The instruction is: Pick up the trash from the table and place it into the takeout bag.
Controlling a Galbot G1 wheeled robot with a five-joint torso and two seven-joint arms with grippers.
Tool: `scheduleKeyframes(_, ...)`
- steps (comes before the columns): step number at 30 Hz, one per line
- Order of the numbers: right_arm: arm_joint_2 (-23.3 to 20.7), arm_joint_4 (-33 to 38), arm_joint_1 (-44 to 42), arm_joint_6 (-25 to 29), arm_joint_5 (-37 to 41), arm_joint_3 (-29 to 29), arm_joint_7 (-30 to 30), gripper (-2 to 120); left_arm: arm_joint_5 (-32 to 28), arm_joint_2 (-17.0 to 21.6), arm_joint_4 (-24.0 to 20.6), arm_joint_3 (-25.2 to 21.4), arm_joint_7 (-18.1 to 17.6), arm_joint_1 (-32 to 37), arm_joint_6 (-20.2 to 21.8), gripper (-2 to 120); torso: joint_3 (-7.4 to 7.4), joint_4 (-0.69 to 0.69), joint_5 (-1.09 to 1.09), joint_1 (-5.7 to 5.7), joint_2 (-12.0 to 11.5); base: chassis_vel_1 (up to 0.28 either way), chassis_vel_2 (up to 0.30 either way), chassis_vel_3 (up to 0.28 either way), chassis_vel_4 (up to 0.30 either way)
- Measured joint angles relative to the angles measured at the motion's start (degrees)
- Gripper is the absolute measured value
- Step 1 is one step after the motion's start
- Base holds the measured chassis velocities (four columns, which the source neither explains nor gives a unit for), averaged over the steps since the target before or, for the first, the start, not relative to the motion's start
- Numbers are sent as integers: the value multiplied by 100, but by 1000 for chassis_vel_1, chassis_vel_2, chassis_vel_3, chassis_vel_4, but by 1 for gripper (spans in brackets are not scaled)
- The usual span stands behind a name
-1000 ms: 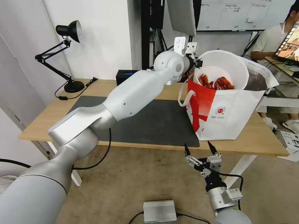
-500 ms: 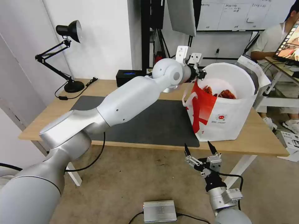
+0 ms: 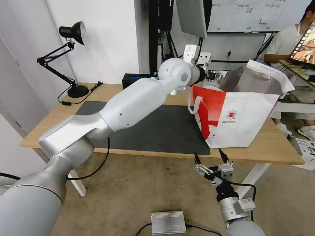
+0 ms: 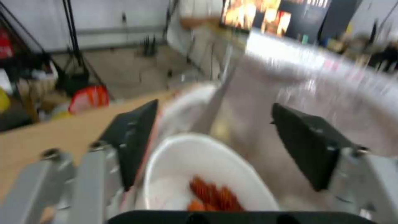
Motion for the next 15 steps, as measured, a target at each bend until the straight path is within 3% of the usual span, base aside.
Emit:
scheduleKeyframes(1,0,0,0,0,0,0,0,100,0,0,0,0,0,0,0,79,0,0,0,0,0,0,0,0,0)
scheduleKeyframes(2,0,0,0,0,0,0,0,100,-4,276,-358,-126,-21,135,-327,87,0,0,0,0,0,0,0,0,0)
scheduleKeyframes(4,0,0,0,0,0,0,0,100,3,631,-824,-280,-4,328,-572,95,-1,-1,0,0,0,0,0,0,0)
scheduleKeyframes(5,0,0,0,0,0,0,0,100,3,631,-824,-280,-4,328,-572,95,-1,-1,0,0,0,0,0,0,0)
scheduleKeyframes(8,0,0,0,0,0,0,0,100,164,1480,-1629,-597,39,869,-868,99,0,3,-2,0,0,0,0,0,0)
scheduleKeyframes(9,0,0,0,0,0,0,0,100,164,1480,-1629,-597,39,869,-868,99,0,3,-2,0,0,0,0,0,0)
scheduleKeyframes(11,0,0,0,0,0,0,-1,100,341,2181,-2140,-964,205,1514,-1115,100,-1,1,-2,0,0,0,0,0,0)
scheduleKeyframes(12,0,0,0,0,0,0,1,100,433,2428,-2300,-1139,298,1828,-1245,100,0,3,-2,-1,0,0,0,0,0)
scheduleKeyframes(13,0,0,0,0,0,0,1,100,433,2428,-2300,-1139,298,1828,-1245,100,0,3,-2,-1,0,0,0,0,0)
scheduleKeyframes(15,-1,0,0,-1,1,0,-1,100,701,3006,-2695,-1729,600,2692,-1456,100,0,5,-6,0,0,0,0,0,0)
